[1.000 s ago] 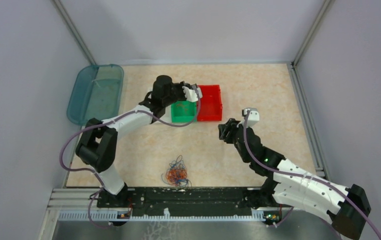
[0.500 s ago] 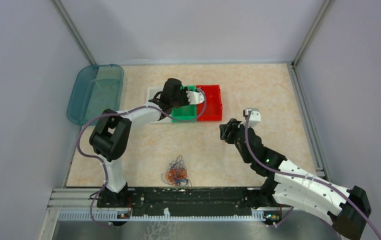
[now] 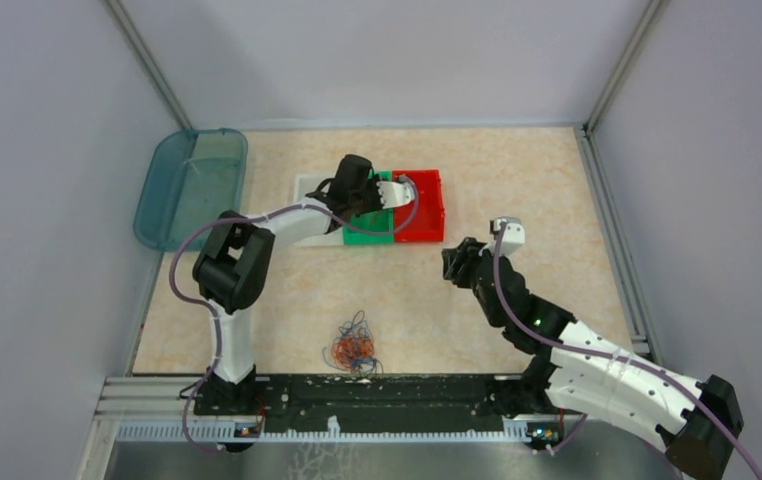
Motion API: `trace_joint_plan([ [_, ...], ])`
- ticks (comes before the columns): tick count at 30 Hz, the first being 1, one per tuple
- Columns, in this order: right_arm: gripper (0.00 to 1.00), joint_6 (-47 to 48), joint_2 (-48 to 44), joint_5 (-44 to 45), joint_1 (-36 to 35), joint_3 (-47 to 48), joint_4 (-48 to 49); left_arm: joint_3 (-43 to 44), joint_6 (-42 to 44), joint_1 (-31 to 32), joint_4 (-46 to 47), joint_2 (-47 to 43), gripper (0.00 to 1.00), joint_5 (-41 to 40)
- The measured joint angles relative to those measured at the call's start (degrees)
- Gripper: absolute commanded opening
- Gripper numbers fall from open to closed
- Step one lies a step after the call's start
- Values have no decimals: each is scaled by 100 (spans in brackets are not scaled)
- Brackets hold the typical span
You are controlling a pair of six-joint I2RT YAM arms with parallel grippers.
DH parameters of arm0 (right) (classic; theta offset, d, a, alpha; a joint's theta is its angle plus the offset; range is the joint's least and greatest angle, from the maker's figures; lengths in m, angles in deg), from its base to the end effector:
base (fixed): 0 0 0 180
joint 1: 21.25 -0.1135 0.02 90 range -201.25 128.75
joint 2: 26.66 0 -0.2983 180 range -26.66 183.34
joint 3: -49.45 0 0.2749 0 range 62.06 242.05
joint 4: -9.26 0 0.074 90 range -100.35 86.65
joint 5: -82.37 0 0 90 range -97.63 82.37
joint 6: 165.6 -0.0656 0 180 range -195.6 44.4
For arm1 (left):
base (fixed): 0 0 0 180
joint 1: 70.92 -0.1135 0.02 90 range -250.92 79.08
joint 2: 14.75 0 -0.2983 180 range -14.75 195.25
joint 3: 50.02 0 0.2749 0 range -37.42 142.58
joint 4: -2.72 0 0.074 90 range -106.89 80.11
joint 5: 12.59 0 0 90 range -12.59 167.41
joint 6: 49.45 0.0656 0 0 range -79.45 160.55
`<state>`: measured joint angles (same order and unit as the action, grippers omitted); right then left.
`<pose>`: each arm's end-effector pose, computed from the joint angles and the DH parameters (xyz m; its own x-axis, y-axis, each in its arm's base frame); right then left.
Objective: Untangle the cables
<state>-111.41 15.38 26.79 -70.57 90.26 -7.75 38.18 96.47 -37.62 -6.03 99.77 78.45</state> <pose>0.1552 0.1237 0.2673 -0.3267 0.3603 -0.8737 -0.1042 0.9051 0.4122 0.4210 -0.2779 0.1828 0.1958 0.8622 -0.4673 0.7123 0.2024 0.6720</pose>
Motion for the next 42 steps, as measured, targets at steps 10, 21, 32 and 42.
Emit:
trace_joint_plan([
  [10, 47, -31, 0, -127, 4, 4, -179, 1043, -98, -2, -1102, -382, 73, -39],
  [21, 47, 74, 0, -179, 9, 348, -542, 1471, -127, -22, -2929, -992, 84, 608],
  [32, 50, 227, 535, -1246, 11, 369, -188, -240, -258, -39, -5226, -3403, 77, 2817],
  [42, 51, 280, 909, -2090, 11, 297, 271, -2367, -385, 686, -5322, -4487, 70, 3279],
])
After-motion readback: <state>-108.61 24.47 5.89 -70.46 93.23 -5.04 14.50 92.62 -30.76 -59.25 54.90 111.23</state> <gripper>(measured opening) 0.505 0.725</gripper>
